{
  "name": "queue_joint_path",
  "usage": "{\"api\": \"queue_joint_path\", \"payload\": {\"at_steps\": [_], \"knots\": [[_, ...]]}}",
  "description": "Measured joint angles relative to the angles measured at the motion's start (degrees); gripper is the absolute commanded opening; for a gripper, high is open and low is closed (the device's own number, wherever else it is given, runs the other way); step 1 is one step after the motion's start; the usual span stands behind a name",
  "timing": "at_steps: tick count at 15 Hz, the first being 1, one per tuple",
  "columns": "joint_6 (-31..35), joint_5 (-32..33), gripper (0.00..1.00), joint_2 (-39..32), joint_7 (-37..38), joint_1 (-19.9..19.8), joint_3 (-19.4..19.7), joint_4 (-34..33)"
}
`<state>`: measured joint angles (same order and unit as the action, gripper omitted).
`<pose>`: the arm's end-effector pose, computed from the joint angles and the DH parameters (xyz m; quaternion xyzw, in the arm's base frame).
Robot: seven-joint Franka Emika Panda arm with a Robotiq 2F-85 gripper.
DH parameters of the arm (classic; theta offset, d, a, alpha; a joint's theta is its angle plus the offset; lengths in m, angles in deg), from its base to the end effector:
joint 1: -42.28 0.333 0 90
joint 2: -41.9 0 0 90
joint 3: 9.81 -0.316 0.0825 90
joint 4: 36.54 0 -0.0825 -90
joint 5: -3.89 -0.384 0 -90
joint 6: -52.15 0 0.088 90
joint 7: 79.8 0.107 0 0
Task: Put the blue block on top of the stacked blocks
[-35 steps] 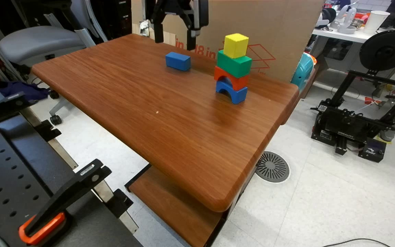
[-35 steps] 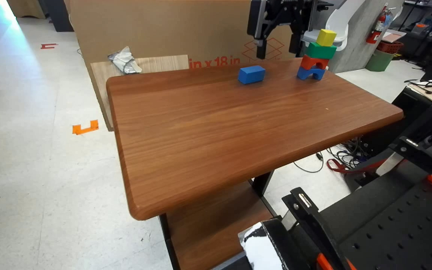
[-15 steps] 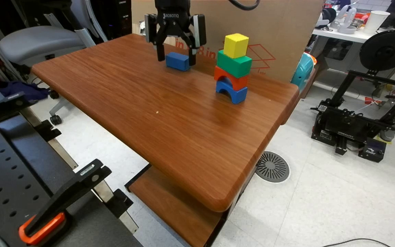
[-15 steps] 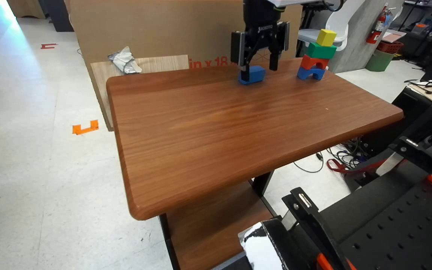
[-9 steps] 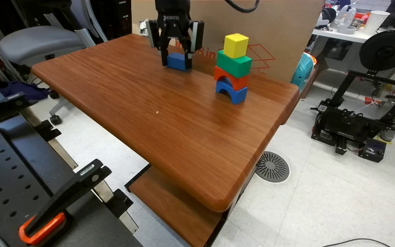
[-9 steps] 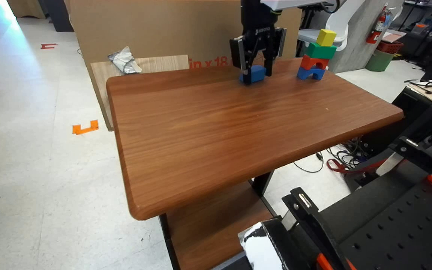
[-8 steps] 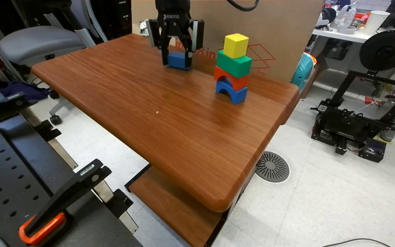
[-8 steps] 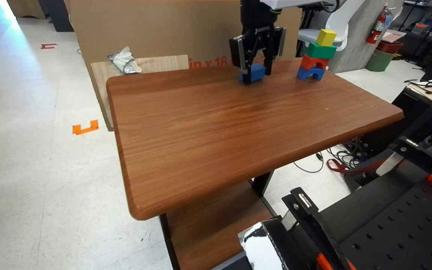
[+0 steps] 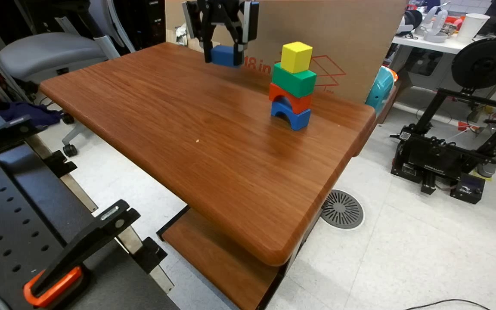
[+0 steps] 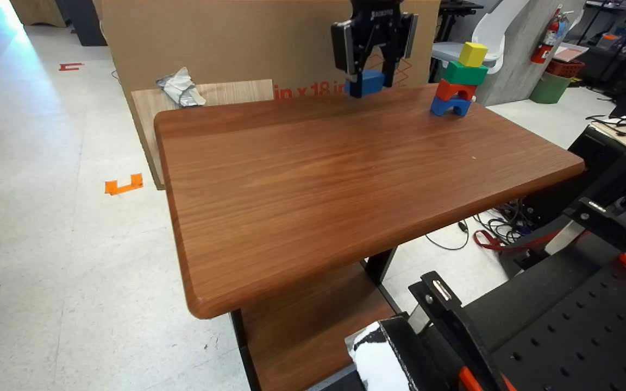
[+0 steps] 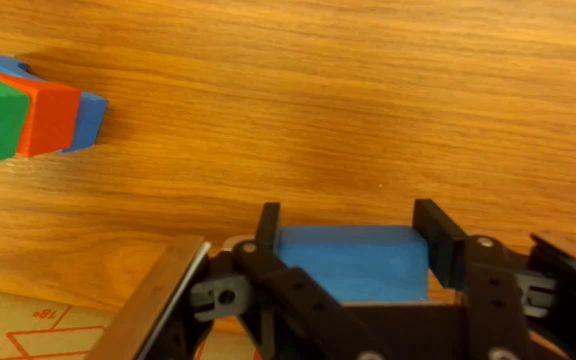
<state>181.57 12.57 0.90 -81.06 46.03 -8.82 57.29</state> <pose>0.6772 0.0299 0.1907 0.9931 0.0875 -0.0464 0.0625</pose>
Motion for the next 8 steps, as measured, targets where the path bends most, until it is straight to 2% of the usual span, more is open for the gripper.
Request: {"api": "queue_joint_path", "payload": {"at_steps": [8], "knots": [[-0.24, -9.03, 0.43, 14.65, -0.02, -3.50, -0.96, 9.77]]}}
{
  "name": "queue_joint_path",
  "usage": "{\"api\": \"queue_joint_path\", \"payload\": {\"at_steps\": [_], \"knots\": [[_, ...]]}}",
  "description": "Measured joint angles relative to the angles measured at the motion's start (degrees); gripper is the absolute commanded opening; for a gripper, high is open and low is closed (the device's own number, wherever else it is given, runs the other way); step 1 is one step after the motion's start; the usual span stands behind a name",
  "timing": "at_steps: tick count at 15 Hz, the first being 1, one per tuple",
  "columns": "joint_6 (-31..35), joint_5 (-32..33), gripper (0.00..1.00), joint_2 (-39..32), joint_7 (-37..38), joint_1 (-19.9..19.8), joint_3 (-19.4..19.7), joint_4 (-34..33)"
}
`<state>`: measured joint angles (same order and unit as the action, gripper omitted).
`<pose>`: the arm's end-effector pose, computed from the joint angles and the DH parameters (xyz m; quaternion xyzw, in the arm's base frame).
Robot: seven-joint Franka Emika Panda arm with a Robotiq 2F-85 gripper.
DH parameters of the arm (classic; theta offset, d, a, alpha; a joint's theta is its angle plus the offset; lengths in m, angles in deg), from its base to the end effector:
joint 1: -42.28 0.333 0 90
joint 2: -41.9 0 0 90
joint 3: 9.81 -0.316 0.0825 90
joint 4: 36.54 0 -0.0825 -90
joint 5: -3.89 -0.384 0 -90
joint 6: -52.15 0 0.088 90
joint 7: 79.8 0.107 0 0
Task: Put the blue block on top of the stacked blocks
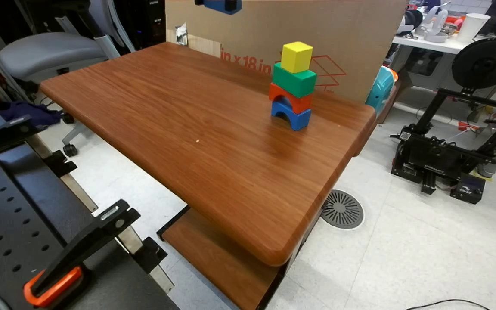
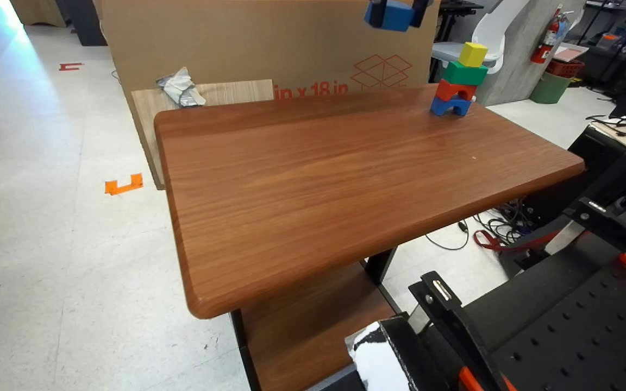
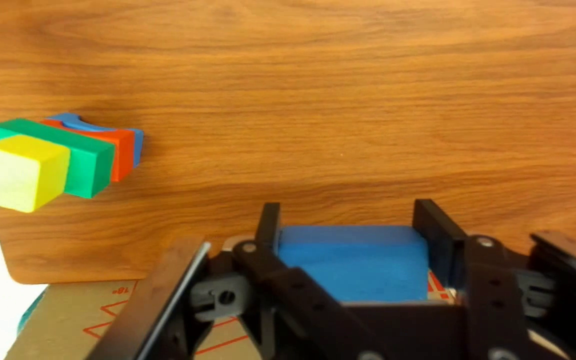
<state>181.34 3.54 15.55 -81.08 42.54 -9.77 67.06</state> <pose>0.6481 0.0027 0.2881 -0.9999 -0.0112 0.0066 0.0023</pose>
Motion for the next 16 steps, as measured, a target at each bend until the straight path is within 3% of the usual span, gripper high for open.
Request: {"api": "queue_joint_path", "payload": {"at_steps": [7, 16], "knots": [[-2.02, -2.30, 0.43, 5.68, 3.00, -2.10, 0.66, 4.07], [-6.59, -4.96, 0.43, 6.89, 7.30, -4.86, 3.21, 3.93]]}}
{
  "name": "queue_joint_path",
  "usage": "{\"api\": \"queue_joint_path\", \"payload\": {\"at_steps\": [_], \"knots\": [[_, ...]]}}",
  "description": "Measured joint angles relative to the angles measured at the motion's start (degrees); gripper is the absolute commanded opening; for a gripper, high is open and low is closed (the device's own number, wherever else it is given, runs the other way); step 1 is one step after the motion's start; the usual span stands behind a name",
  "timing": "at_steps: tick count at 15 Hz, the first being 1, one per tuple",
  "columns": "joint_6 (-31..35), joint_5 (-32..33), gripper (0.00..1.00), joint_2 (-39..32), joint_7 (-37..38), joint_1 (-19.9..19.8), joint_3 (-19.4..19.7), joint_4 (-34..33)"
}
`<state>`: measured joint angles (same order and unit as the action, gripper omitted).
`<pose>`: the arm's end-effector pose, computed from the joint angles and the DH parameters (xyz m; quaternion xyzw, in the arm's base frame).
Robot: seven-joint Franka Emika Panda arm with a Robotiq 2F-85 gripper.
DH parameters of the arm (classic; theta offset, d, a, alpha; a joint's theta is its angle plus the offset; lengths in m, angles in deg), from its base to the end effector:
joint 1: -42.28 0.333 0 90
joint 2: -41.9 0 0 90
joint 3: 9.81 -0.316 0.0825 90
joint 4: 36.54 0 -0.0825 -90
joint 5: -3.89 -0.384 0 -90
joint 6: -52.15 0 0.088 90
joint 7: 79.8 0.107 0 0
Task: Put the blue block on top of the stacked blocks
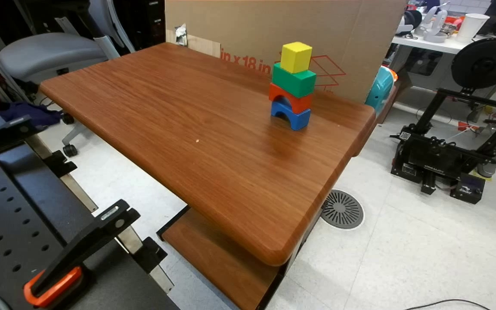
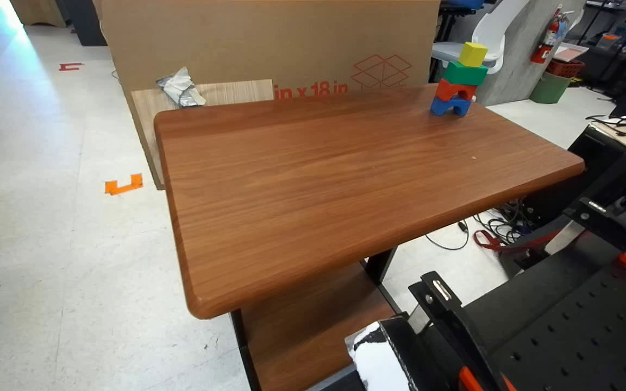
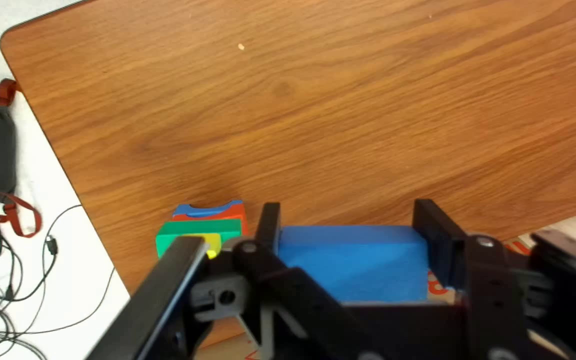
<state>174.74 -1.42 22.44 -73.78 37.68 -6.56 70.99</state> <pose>0.6140 -0.0788 0.3253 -0.9882 0.1455 0.0374 0.0292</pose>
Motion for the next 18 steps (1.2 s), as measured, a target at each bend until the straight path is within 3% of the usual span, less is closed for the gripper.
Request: {"api": "queue_joint_path", "payload": {"at_steps": [8, 18], "knots": [[-1.90, -0.92, 0.43, -1.48, 0.64, -2.30, 1.74, -1.28], [-7.74, -0.90, 0.43, -7.53, 1.69, -4.56, 4.13, -9.48]]}}
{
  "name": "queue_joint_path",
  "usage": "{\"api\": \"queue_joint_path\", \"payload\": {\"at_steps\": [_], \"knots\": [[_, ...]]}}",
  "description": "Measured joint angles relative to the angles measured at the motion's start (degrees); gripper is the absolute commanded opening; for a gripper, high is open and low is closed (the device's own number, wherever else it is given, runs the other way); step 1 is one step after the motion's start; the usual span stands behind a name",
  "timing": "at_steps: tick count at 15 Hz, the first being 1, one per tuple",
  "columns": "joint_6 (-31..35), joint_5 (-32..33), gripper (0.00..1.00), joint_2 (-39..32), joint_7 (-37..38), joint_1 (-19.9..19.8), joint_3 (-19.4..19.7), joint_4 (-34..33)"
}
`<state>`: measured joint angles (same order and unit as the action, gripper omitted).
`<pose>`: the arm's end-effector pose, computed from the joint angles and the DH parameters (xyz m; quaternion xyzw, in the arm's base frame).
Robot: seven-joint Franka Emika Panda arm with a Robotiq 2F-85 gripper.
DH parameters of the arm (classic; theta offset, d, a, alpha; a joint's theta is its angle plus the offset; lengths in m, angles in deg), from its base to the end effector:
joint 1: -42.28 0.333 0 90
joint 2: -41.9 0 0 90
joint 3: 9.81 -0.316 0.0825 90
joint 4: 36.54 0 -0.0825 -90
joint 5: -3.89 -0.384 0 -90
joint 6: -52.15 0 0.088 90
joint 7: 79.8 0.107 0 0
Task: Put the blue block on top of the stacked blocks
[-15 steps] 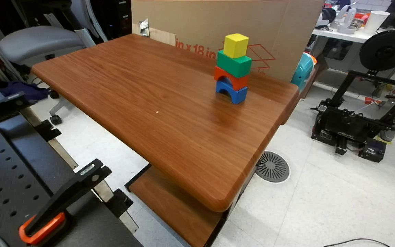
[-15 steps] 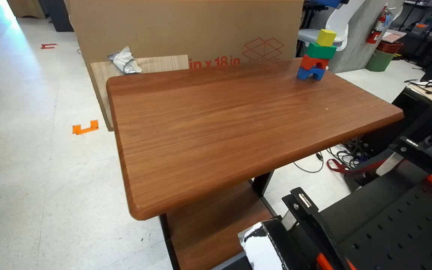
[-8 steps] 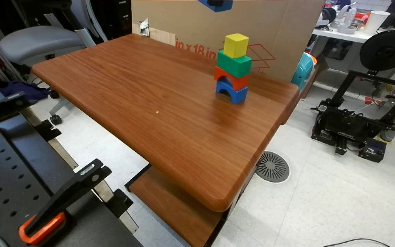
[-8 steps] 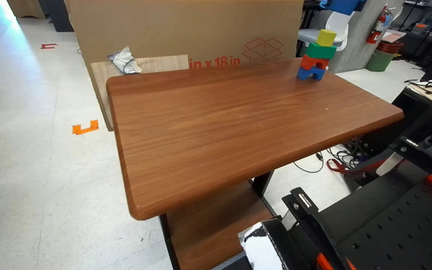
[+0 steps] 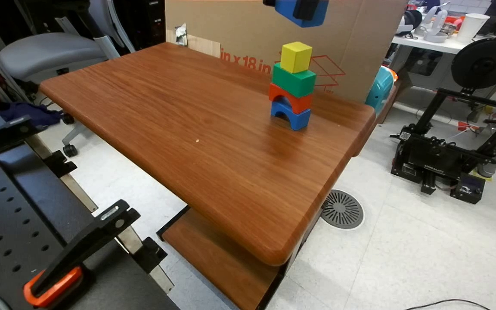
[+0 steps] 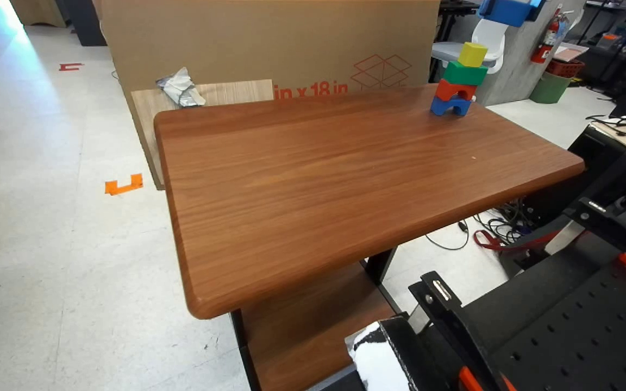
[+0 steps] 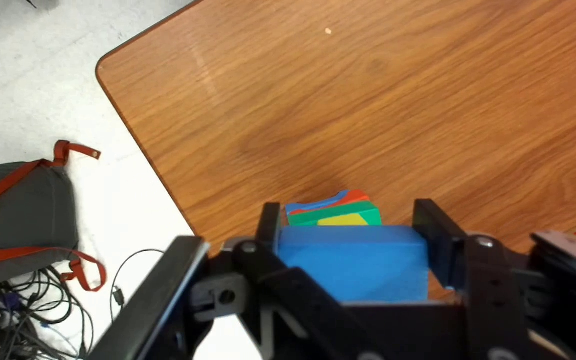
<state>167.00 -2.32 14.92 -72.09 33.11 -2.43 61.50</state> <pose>0.6238 -0.1709 0.3056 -0.9689 0.2313 0.0845 0.0240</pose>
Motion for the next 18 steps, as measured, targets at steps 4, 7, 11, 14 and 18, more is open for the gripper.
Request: {"api": "queue_joint_path", "payload": {"at_steps": [4, 7, 11, 14, 18], "knots": [[-0.87, 0.16, 0.43, -2.79, 2.29, 0.18, 0.03, -3.02], [-1.18, 0.26, 0.43, -4.64, 3.90, 0.57, 0.03, -4.80], [-1.33, 0.34, 0.43, -6.37, 4.98, 0.96, 0.03, -6.47], [-1.34, 0.39, 0.43, -6.79, 5.56, 1.20, 0.03, -6.95], [-1.40, 0.52, 0.43, -6.81, 6.29, 1.36, 0.03, -6.99]]}}
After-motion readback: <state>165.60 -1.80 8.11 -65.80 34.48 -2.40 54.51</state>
